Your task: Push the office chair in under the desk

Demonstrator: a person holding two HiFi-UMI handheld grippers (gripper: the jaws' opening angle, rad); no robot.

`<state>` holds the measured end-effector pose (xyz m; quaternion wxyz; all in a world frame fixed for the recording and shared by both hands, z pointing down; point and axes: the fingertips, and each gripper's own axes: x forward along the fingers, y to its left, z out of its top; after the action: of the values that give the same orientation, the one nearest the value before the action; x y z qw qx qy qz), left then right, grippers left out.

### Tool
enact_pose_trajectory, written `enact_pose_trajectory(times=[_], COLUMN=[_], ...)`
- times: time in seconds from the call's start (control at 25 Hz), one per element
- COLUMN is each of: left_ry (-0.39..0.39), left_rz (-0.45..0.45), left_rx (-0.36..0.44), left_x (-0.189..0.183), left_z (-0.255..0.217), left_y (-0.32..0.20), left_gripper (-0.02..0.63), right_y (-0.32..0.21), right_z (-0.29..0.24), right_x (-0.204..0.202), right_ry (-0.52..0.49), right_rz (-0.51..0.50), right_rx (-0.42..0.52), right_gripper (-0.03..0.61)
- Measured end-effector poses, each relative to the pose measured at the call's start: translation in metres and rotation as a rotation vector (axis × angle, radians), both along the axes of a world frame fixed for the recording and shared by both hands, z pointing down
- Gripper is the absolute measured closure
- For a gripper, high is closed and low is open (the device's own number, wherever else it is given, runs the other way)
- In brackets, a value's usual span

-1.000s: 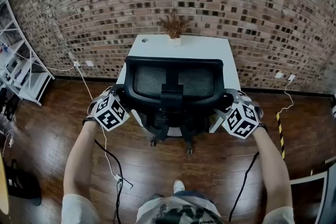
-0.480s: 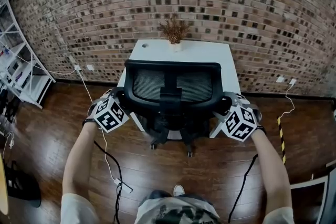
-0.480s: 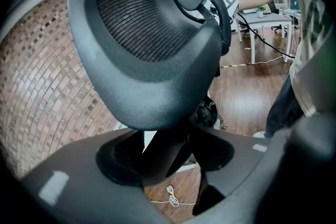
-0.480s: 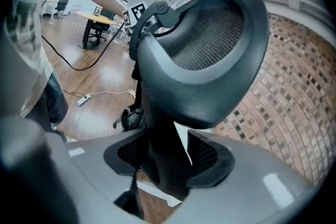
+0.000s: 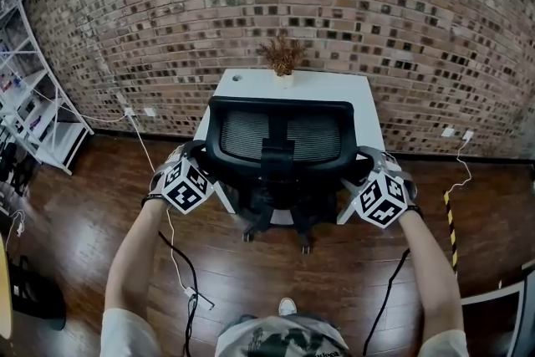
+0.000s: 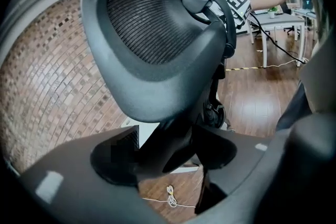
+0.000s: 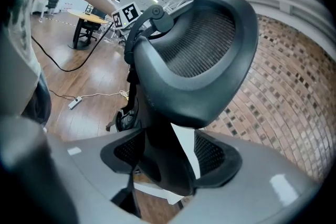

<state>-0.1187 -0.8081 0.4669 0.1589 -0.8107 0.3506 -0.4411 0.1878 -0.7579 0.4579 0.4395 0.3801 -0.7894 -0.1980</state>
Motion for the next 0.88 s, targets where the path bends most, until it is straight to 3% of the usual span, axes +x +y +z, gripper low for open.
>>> enact_pose_trajectory(times=[0.6,0.88], left_ry=[0.129,0.286], left_rz=[-0.057,-0.05], left_rx=[0.103,0.138], left_x=[-0.016,0.0], left_z=[-0.026,-0.045], left_y=[0.06,0.108], left_gripper=[0.296,0.415], right_y=[0.045,0.088], right_z=[-0.038,-0.051], right_x=[-0.006,-0.025], right_ry=[-0.07,-0.18], right_rz=[0.155,0.221], right_rx=[0.132,0.166], right_gripper=[0.281,0.376])
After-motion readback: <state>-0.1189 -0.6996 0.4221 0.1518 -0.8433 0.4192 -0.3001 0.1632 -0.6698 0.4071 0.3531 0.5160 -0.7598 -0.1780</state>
